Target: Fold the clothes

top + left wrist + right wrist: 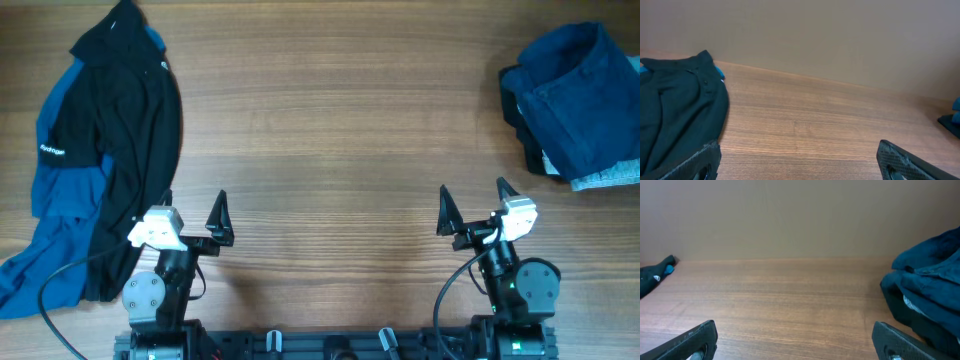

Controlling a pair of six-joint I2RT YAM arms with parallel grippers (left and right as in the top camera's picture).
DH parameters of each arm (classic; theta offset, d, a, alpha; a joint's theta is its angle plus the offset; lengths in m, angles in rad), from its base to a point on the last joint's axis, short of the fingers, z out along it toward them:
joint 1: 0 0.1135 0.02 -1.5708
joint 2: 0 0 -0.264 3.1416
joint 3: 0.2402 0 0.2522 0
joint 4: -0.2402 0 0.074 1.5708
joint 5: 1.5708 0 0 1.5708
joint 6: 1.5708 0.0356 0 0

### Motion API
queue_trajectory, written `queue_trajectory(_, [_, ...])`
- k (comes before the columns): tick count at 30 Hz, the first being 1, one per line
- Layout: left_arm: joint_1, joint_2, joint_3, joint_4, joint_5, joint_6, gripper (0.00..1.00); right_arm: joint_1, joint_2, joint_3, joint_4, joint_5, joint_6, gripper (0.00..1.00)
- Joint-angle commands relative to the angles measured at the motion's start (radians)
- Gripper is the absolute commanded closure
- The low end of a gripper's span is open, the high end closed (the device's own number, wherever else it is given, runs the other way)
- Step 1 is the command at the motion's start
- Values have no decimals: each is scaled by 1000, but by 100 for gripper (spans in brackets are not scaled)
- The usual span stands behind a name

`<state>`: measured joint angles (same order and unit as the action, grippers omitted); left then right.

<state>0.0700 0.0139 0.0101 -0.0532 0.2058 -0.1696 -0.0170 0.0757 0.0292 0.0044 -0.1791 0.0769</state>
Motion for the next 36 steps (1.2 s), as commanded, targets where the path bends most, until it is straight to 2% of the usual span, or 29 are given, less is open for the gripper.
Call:
queue_trajectory(1, [-6,-8,-5,-4,-10,5,0,-5,-63,-24,8,22,-25,0])
queue_trajectory(36, [-6,-8,-5,-4,-10,6,0,-6,-66,-24,6,52,-25,0])
